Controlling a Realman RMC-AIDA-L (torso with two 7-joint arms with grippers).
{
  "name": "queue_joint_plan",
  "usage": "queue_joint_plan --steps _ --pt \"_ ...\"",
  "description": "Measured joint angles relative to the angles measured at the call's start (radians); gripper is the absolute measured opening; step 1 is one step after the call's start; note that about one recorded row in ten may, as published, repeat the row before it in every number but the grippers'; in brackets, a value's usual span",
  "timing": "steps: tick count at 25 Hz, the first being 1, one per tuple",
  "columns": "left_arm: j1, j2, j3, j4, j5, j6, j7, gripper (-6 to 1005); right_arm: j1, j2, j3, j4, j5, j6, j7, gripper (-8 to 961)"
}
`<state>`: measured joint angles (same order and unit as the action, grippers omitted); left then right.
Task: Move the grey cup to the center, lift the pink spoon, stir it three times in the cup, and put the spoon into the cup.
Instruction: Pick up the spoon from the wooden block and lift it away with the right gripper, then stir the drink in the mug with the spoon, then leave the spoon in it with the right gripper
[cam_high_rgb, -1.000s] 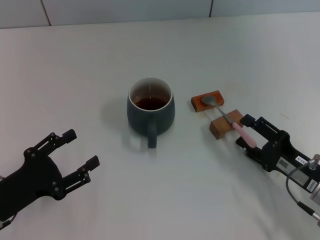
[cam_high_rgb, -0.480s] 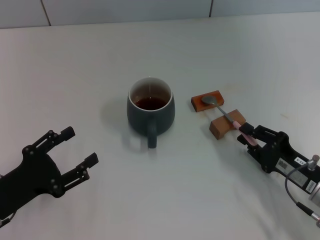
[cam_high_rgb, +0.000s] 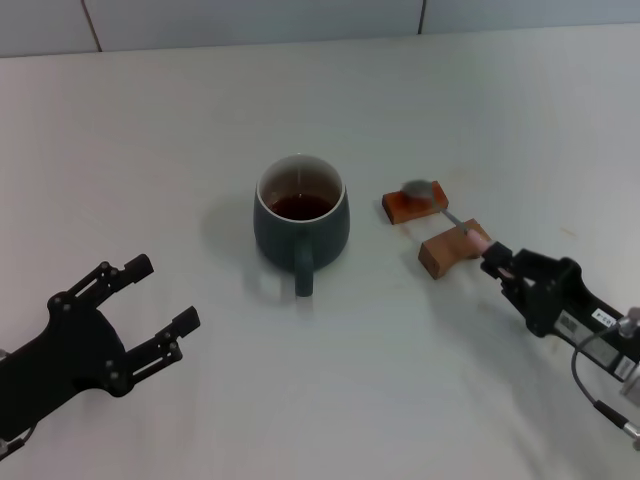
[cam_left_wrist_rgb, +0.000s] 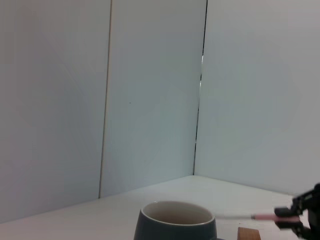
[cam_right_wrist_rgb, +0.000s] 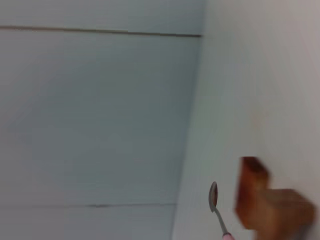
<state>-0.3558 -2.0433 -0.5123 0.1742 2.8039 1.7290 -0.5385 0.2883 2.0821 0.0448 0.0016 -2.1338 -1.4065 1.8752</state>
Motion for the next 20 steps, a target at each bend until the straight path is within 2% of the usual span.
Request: queue_joint_plan --steps 3,8,10,15,20 --pt "0.003 -0.001 0.000 0.000 0.000 0.000 0.000 812 0.016 0.002 0.036 0.022 0.000 -0.045 -0.165 119" --pt "0.008 -0.002 0.001 -0.003 0.000 0.000 0.001 812 0.030 -0.001 0.168 0.026 0.001 -0.158 -0.536 119" --pt "0.009 -0.004 0.005 -0.001 0.000 -0.004 0.001 812 0.043 -0.004 0.206 -0.001 0.001 -0.223 -0.621 119" --pt "0.009 -0.011 0.009 0.004 0.001 -0.012 0.010 813 0.117 -0.018 0.222 -0.189 0.001 -0.461 -0.642 120" --pt "0.011 -0.012 0.009 0.006 0.006 -0.020 0.018 813 0.206 -0.065 0.133 -0.360 -0.002 -0.600 -0.554 120"
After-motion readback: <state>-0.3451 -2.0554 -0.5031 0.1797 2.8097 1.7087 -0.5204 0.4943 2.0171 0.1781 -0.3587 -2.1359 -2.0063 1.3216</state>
